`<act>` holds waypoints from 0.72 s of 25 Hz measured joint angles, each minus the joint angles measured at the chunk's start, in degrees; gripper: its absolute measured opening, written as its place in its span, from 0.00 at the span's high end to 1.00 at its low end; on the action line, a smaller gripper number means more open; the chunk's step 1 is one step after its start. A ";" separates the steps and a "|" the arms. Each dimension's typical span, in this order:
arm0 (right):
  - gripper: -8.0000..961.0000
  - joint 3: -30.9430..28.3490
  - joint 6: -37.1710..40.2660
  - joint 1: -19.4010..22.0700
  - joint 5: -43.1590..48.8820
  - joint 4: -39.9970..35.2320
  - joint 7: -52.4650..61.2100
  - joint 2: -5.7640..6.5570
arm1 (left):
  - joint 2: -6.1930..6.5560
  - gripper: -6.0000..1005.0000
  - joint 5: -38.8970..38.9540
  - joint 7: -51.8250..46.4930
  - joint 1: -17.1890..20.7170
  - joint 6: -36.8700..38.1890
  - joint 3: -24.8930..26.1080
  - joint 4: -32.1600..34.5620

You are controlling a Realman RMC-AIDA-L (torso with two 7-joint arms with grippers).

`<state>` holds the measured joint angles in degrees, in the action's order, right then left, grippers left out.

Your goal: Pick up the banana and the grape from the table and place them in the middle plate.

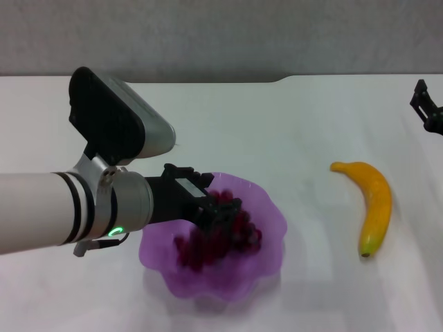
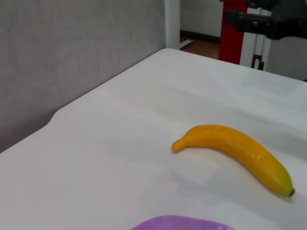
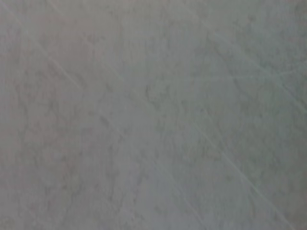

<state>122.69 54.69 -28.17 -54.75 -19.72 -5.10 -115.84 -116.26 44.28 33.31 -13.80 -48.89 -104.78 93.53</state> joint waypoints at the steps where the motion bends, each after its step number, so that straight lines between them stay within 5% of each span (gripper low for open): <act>1: 0.08 0.00 0.01 0.00 0.00 -0.05 0.00 0.00 | -0.01 0.53 0.10 0.11 -0.01 0.04 -0.03 0.11; 3: 0.08 0.00 0.02 0.00 0.00 -0.05 0.00 0.00 | -0.02 0.51 0.57 0.17 -0.01 0.37 0.24 0.28; 14: 0.08 0.25 -0.22 -0.08 0.00 -0.47 0.06 0.00 | -0.11 0.11 2.91 -2.32 -0.91 0.73 7.03 1.16; 18: 0.08 0.43 -0.03 -0.21 0.09 -1.05 0.70 0.00 | -0.12 0.11 3.49 -2.96 -1.12 3.85 10.41 -0.15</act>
<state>123.13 54.66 -28.38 -54.67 -20.78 -4.39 -115.84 -116.38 47.77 30.35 -14.93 -45.04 -94.36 93.38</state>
